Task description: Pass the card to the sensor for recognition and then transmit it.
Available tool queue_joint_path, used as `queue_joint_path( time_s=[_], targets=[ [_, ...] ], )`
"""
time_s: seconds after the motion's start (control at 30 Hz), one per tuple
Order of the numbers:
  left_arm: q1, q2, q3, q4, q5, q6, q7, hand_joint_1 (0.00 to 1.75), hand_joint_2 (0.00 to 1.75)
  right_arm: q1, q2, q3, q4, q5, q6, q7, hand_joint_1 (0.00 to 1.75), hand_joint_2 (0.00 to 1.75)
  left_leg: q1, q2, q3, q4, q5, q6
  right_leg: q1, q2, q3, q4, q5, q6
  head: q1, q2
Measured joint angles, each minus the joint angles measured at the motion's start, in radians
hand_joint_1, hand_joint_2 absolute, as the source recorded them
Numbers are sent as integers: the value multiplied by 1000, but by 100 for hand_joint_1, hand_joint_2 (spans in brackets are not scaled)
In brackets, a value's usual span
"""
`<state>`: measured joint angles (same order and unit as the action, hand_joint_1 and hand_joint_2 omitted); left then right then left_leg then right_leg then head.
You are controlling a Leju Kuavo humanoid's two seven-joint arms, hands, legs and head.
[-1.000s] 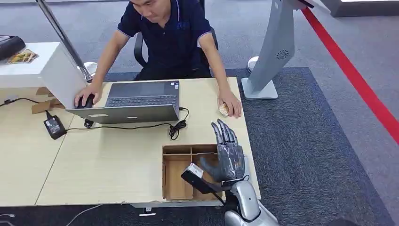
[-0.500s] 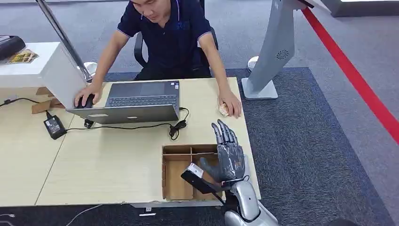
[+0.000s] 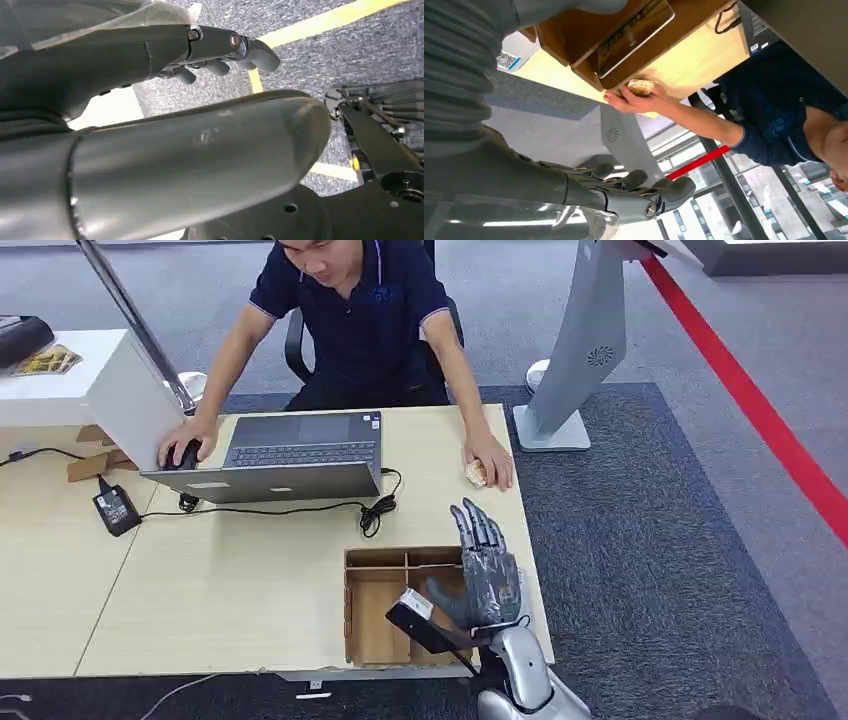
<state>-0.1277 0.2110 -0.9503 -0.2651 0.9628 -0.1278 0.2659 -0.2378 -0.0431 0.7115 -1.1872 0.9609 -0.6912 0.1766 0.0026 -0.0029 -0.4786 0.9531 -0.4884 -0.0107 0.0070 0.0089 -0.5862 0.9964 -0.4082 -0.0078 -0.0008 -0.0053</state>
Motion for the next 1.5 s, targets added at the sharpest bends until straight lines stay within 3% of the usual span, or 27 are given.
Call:
queue_joint_path(
  time_s=[0.97,1.23,1.5],
  targets=[
    [0,0,0,0,0,0,0,0,0,1,2,-13,9,0,0,-10,0,175,0,0,0,0,0,0,0,0,0,0,0,0,0,0],
    [0,0,0,0,0,0,0,0,0,1,3,-15,9,1,0,-10,10,175,0,0,0,0,0,0,0,0,0,0,0,0,0,0],
    [0,0,0,0,0,0,0,0,0,1,3,-20,9,0,0,-10,10,175,0,0,0,0,0,0,0,0,0,0,0,0,0,0]
  ],
)
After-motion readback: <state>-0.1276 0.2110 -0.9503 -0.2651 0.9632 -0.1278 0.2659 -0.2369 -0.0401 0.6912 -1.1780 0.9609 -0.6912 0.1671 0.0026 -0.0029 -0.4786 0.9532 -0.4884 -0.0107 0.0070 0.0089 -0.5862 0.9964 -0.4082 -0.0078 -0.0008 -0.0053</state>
